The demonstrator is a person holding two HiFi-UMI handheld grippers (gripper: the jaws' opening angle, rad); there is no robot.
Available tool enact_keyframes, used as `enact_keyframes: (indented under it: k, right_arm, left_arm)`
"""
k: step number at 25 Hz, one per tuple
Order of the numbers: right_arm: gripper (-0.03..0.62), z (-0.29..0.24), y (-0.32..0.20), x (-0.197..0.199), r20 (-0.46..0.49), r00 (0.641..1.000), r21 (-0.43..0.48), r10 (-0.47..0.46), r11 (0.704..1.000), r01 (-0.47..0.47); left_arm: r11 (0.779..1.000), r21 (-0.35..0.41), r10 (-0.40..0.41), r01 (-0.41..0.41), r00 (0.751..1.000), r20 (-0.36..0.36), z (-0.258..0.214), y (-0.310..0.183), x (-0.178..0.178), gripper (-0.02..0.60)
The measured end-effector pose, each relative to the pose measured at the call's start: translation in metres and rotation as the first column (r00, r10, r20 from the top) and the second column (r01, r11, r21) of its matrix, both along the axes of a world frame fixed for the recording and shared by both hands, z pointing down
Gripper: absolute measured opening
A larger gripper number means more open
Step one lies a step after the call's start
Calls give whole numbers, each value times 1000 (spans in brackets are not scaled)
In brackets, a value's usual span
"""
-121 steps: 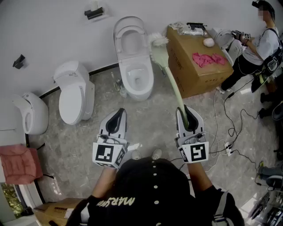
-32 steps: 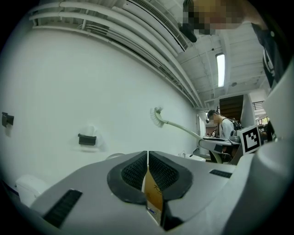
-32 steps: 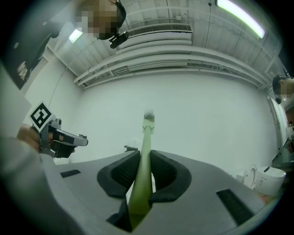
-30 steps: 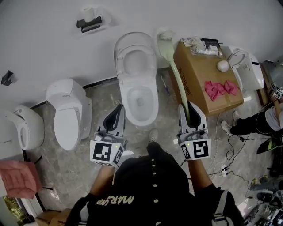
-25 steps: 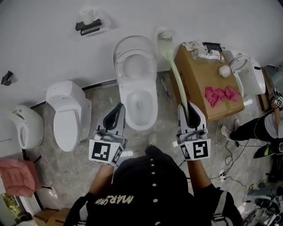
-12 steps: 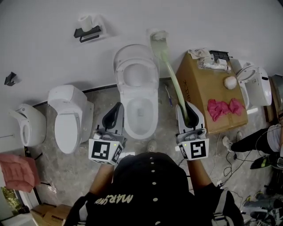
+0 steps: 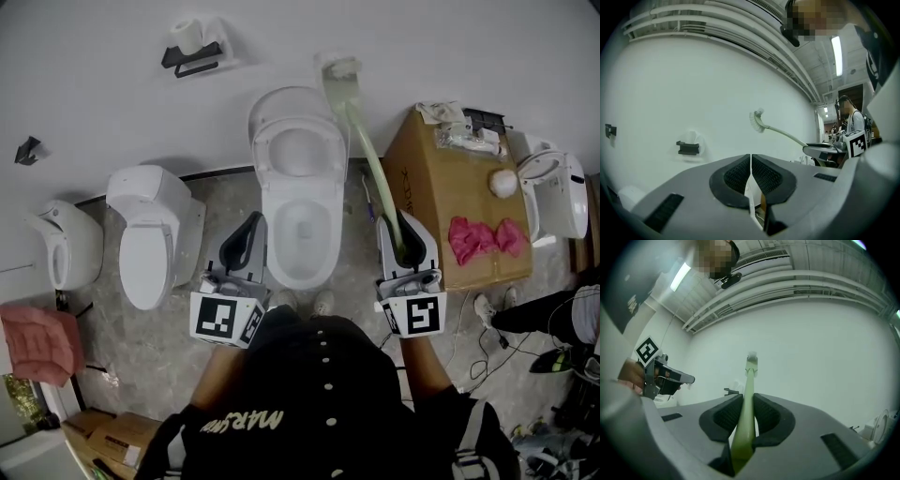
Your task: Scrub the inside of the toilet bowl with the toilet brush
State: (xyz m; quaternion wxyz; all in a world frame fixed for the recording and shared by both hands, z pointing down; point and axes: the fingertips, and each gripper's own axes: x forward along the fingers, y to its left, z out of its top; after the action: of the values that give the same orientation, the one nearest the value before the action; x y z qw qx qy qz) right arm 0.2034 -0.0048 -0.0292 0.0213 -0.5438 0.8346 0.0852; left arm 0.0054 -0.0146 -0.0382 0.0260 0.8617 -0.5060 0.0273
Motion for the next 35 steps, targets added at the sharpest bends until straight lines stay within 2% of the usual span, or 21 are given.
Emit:
enact_keyframes:
  k: [9,16,25,32,35]
  right_arm:
    - [86,20,-8,-24,-13,1000,-57,14,998,-15]
    - [86,60,-30,-43,-34,999,-136,23,990,-27]
    - [86,170,-51,-60,-42,999,-257,6,966,-17]
    - [86,286,-55,-73,-108,994,-394,-23,919,-22]
    - [86,336,-57,-79,-136,990,-435,-45,900,-19]
  left_arm:
    - [999,-21,34,-34,999,15,11,-3,-16,34]
    - [994,-77,80,-78,997,15,36,-17,-26,34]
    - [987,-144,67,-70,997,-26,95,-42,-38,34]
    - [978,-194,73,-77,997,-29,159,-51,-44,34]
    - [970,-226,76,-90,995,-71,192,-56,-45,34]
